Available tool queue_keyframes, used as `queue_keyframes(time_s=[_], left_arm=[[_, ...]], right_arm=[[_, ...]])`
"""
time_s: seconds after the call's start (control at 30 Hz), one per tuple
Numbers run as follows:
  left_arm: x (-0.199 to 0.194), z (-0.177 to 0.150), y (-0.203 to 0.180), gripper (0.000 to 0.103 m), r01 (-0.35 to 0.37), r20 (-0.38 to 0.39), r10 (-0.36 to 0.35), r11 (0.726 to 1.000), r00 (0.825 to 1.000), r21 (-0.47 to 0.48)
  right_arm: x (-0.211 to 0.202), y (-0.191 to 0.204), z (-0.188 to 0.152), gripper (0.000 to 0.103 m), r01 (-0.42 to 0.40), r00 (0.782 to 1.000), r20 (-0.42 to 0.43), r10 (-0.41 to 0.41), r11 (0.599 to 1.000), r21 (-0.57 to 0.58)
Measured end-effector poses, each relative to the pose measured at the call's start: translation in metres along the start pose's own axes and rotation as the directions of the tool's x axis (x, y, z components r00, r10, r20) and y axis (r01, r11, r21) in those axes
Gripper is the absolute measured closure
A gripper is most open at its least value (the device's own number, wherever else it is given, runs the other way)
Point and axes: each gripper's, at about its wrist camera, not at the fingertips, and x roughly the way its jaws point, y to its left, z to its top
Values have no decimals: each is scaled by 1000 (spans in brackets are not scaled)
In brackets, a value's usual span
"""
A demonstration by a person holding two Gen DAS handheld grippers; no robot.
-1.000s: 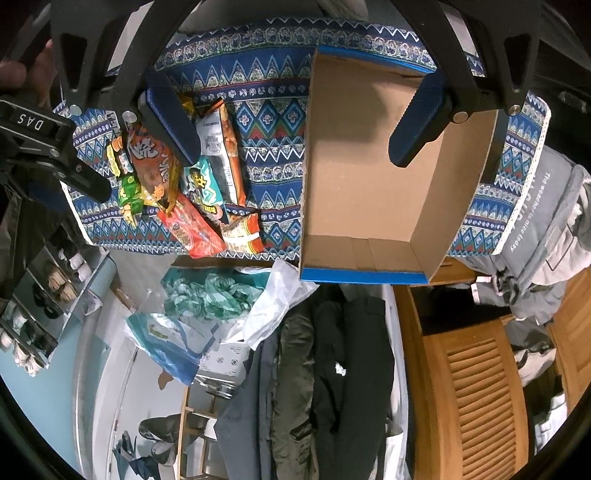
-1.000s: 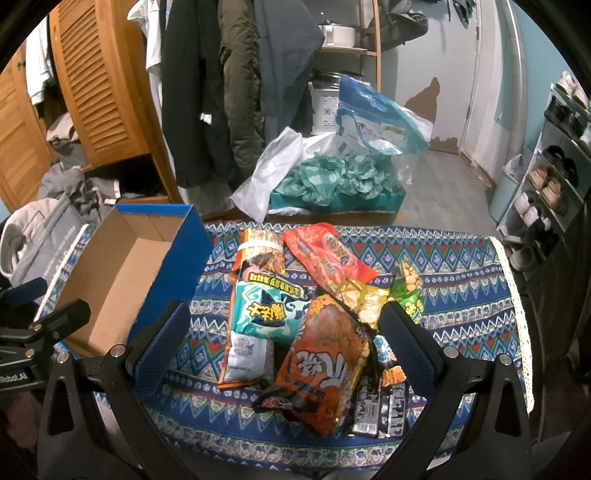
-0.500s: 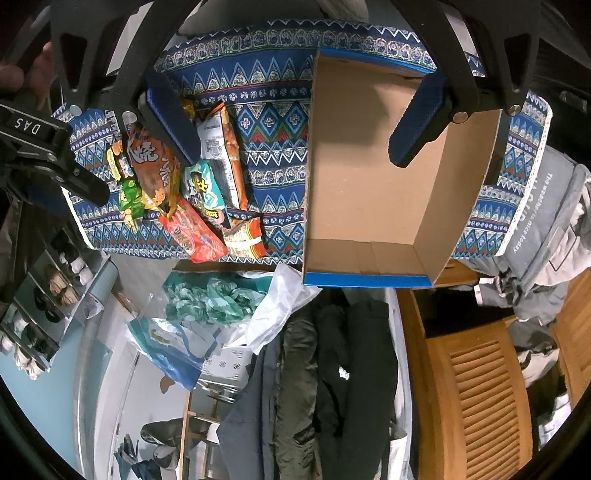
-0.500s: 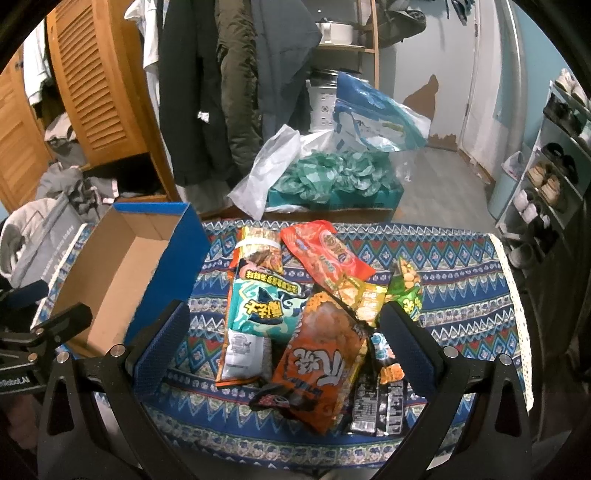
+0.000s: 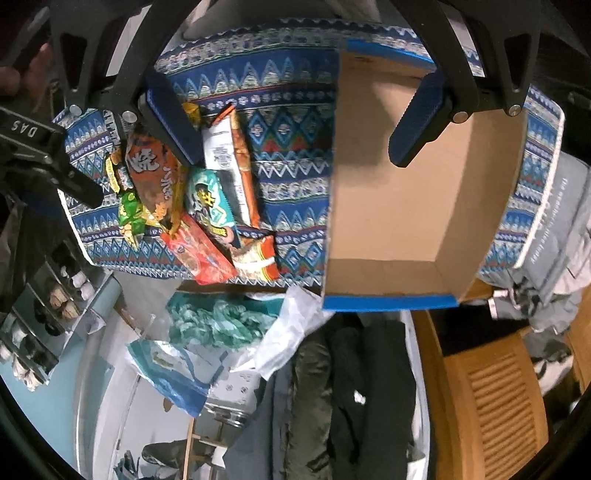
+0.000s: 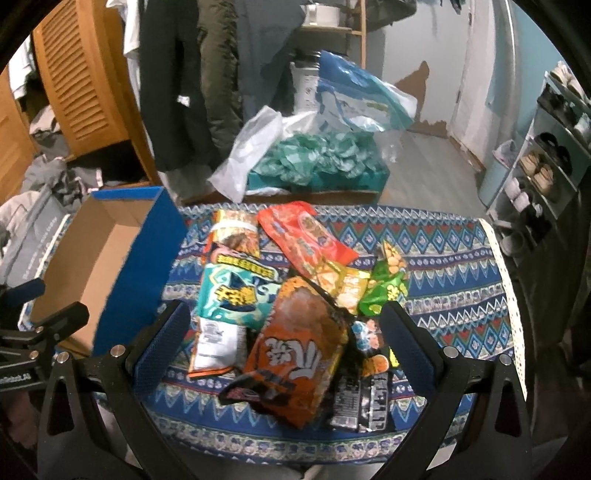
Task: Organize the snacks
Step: 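Grasp the orange chip bag with the right tool while the left grasps a white-backed bag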
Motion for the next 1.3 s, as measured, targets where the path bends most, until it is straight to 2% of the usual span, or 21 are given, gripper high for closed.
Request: queue_keyframes(time_s=[0.13,0.33,0.67,1.0,1.17,1.23,1.3], left_arm=[[14,1,-7,0,18,-38,-18,1000,999,-9],[35,1,-15,0,26,-89,-29,999,996,-32],[66,-4,-28,0,2,-151,0,1000,989,13],[76,-4,-34,0,23,-196,-22,1000,980,1],[87,-7,-39,0,34,-234,-35,999,972,-10],[90,-7,-41,0,43,-242,-45,999,969,-13],[94,-7,-45,0,49,-248,-50,999,967,-11]], right_arm=[[14,-10,-1,2,14,999,-46,-13,1000,16],[39,-21,-5,2,-2,991,-130,10,998,61],[87,-30,-11,3,-23,972,-228,52,992,128],[124,-35,-22,18,-60,946,-305,112,983,176],[138,-38,-28,30,-106,929,-327,170,973,205],[138,-39,-29,34,-111,928,-328,176,972,208],[138,-43,-28,42,-125,928,-319,192,968,219]])
